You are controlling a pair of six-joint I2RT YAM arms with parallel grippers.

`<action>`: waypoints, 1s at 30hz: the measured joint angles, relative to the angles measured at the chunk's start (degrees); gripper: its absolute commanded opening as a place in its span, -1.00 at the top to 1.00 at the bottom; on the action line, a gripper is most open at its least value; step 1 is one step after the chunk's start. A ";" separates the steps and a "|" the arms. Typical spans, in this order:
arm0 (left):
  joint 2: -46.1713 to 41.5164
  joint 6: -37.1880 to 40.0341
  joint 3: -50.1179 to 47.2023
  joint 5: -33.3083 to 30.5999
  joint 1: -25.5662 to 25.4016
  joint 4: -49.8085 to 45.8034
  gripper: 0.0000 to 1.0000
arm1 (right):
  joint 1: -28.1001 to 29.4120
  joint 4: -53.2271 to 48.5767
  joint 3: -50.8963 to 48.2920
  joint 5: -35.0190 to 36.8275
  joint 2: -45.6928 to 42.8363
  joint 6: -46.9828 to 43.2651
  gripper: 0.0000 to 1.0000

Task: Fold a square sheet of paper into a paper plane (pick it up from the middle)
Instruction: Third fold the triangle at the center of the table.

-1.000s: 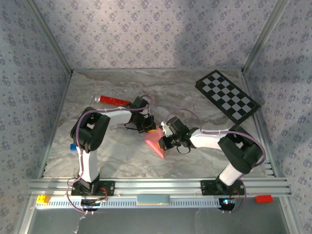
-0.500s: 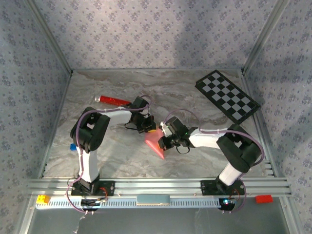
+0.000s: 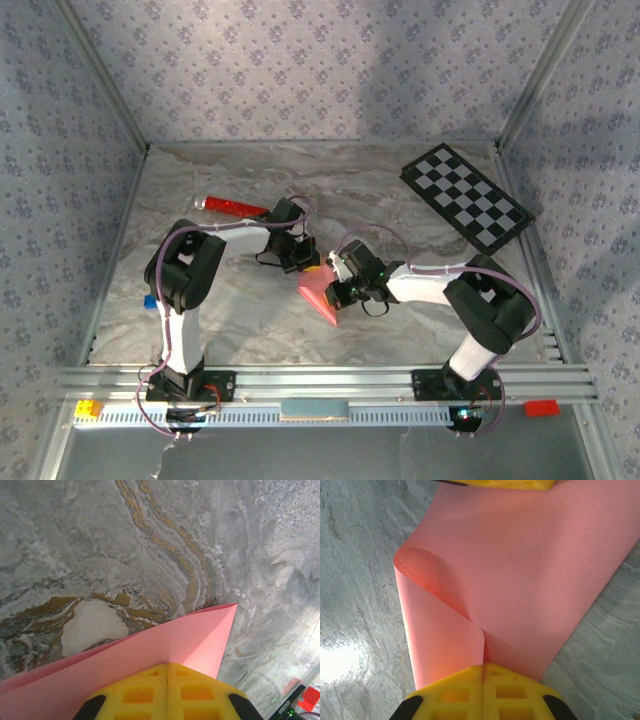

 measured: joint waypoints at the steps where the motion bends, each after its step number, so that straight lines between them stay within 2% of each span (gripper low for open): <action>1: 0.00 0.00 0.00 -0.02 0.00 -0.02 0.92 | 0.00 0.00 0.00 0.02 -0.02 0.00 0.99; 30: 0.00 -0.02 0.00 0.00 0.00 0.00 0.93 | 0.11 -0.42 0.00 0.90 -0.98 0.00 0.99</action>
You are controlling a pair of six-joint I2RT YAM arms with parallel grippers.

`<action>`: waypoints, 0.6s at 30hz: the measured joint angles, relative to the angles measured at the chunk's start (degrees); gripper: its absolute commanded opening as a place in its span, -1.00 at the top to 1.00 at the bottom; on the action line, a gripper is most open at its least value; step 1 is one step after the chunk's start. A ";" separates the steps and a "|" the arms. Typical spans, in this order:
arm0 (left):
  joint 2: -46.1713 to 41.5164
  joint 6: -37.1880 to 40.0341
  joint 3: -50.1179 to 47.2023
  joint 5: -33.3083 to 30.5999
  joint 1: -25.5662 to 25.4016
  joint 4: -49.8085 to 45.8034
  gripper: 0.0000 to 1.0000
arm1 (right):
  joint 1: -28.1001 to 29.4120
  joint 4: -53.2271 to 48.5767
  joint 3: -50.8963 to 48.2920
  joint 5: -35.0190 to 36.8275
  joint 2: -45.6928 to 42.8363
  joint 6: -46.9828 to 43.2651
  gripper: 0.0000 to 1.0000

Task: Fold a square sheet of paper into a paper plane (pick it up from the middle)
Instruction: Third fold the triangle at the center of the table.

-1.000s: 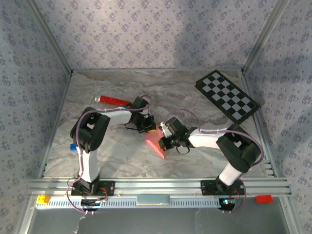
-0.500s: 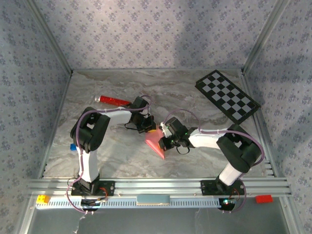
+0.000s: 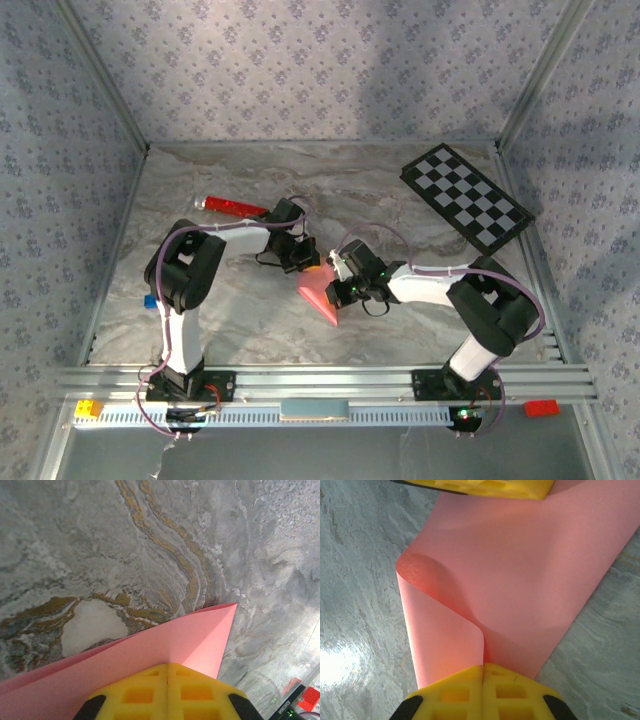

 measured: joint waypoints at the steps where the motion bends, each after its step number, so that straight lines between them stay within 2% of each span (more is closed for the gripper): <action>1: 0.00 0.00 0.00 -0.02 0.00 0.00 0.93 | 0.00 -0.02 0.00 0.00 0.00 0.00 0.99; 18: -0.11 -0.17 -0.26 -0.02 0.00 0.39 0.93 | 0.17 0.00 0.02 0.44 0.79 0.00 1.00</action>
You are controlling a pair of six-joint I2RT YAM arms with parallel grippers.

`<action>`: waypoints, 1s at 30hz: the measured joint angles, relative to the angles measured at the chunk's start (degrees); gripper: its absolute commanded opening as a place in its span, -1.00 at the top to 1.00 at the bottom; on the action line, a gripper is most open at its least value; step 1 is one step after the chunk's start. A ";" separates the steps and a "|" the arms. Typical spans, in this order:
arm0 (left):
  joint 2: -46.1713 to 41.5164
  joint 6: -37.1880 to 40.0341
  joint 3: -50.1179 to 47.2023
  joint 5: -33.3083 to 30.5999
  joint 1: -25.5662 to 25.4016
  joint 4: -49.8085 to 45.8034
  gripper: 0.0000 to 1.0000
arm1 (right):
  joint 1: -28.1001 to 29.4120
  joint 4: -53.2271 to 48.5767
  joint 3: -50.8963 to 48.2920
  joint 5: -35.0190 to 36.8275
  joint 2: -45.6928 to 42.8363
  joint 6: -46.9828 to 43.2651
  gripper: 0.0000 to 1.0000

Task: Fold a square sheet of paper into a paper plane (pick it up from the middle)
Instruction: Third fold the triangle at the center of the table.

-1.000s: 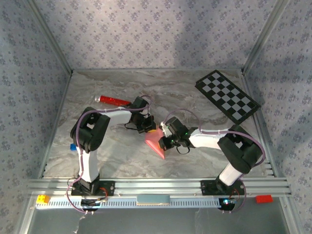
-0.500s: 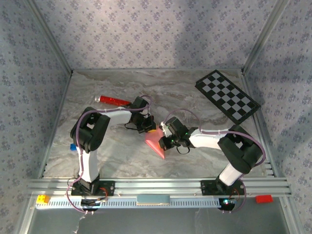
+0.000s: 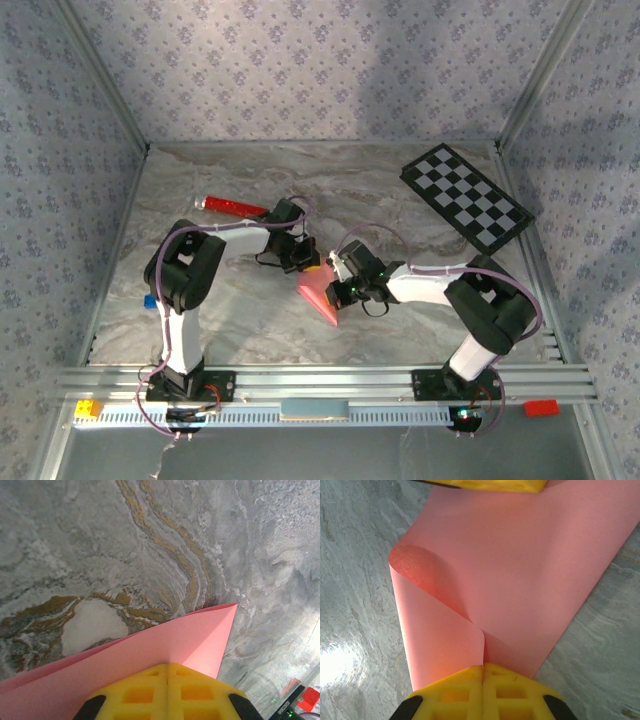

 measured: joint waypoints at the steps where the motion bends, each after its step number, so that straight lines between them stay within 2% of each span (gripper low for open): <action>1: 0.00 0.00 0.00 0.02 0.00 0.00 0.92 | 0.00 0.00 0.00 0.02 0.00 0.00 0.99; 13: -1.11 0.31 0.02 -1.38 0.00 -1.29 0.67 | -0.02 0.02 0.00 0.17 0.00 0.00 1.00; 19: -3.72 0.44 0.04 -3.10 0.83 -2.99 0.63 | -0.02 0.07 0.00 0.17 0.00 0.00 1.00; 23: -9.14 0.04 -1.77 -3.93 1.18 -2.29 0.78 | -0.02 0.24 0.00 0.17 0.00 0.00 1.00; 27: -16.72 -2.60 -8.24 -3.19 1.07 1.90 0.93 | -0.02 0.59 -0.15 0.20 0.00 0.04 1.00; 30: -21.05 -5.55 -14.49 -1.92 0.76 6.05 0.96 | -0.09 1.18 -0.44 0.22 0.00 0.44 1.00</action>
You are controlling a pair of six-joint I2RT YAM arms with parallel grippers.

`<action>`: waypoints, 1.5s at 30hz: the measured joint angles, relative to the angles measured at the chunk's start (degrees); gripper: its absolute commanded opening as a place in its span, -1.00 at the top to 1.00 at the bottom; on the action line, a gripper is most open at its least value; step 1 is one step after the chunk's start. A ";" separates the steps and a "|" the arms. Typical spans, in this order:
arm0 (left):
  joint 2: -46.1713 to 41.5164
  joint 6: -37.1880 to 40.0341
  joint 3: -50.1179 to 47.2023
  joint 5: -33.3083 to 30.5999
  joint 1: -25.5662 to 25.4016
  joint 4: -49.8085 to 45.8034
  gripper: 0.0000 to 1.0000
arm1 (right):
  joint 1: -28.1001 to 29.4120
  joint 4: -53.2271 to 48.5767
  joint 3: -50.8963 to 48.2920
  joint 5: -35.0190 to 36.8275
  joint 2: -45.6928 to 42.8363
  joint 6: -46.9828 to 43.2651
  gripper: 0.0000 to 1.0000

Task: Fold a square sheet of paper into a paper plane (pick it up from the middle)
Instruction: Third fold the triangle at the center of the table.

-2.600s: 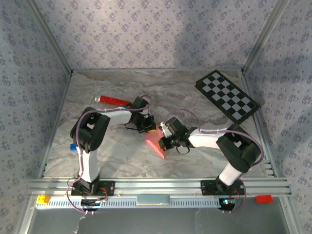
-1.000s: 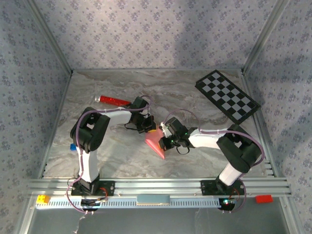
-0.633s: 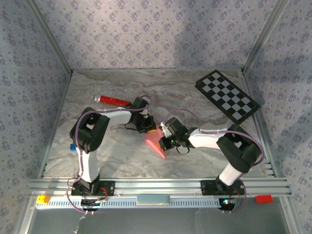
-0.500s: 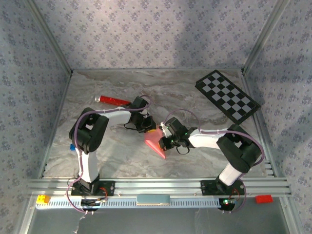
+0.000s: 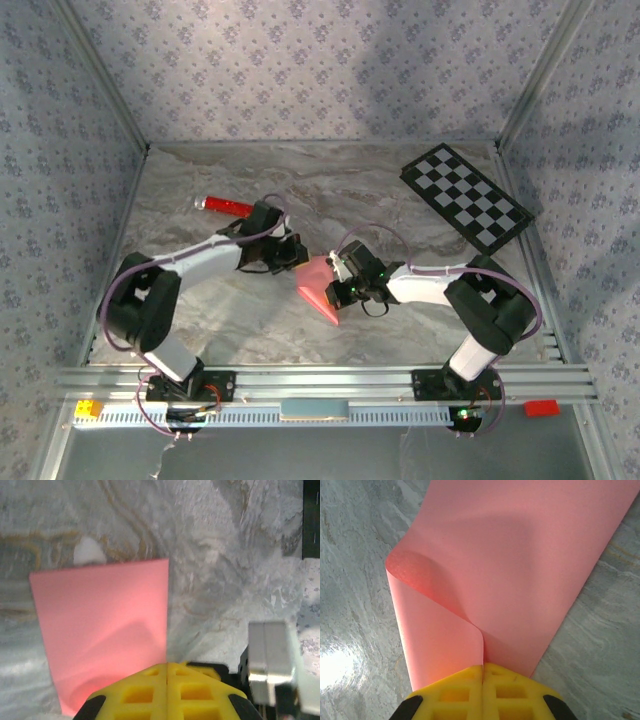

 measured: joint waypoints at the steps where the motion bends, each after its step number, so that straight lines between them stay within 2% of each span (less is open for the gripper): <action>1: -0.83 -0.94 -1.64 0.42 -0.17 1.22 0.96 | -0.02 0.28 -0.13 0.02 0.00 0.22 1.00; 9: -2.97 -6.51 -10.32 2.58 -2.29 8.79 0.96 | -0.59 2.73 -1.36 0.85 -0.31 2.12 1.00; 25: 0.83 -11.54 -14.03 5.07 -3.96 21.92 1.00 | -1.40 3.82 -1.73 1.92 -0.37 3.26 1.00; 45: 4.81 -12.98 -14.86 4.66 -5.38 25.29 1.00 | -1.40 3.82 -1.73 1.92 -0.35 3.26 1.00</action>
